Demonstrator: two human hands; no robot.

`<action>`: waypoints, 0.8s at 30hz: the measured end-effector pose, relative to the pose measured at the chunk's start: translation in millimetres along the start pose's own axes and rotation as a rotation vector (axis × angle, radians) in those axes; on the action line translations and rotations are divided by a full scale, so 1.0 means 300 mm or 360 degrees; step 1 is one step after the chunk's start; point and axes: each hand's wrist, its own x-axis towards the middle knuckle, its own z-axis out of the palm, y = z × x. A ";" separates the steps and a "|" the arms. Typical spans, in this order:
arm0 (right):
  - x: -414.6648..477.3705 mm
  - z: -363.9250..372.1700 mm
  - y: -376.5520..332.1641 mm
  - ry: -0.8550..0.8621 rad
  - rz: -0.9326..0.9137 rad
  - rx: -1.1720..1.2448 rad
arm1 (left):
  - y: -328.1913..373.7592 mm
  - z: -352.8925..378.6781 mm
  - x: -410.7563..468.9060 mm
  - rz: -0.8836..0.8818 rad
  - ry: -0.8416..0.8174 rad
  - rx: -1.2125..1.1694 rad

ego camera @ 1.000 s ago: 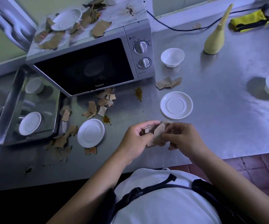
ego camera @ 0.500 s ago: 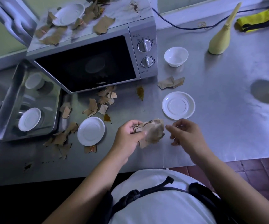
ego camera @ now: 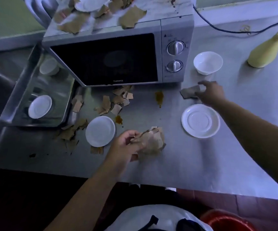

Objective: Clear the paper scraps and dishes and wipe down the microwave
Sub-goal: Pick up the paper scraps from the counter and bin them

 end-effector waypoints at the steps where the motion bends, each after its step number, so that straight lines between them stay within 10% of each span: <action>1: 0.043 0.010 -0.008 -0.0061 -0.0024 -0.0118 | -0.010 -0.004 -0.001 -0.0020 0.0011 -0.0031; 11: 0.113 0.114 -0.065 -0.0053 0.0242 -0.0286 | -0.079 -0.062 -0.040 -0.0104 0.0076 -0.0241; 24: 0.018 0.020 -0.029 0.0405 0.0360 0.0474 | -0.035 -0.101 -0.009 -0.0096 0.0042 -0.0331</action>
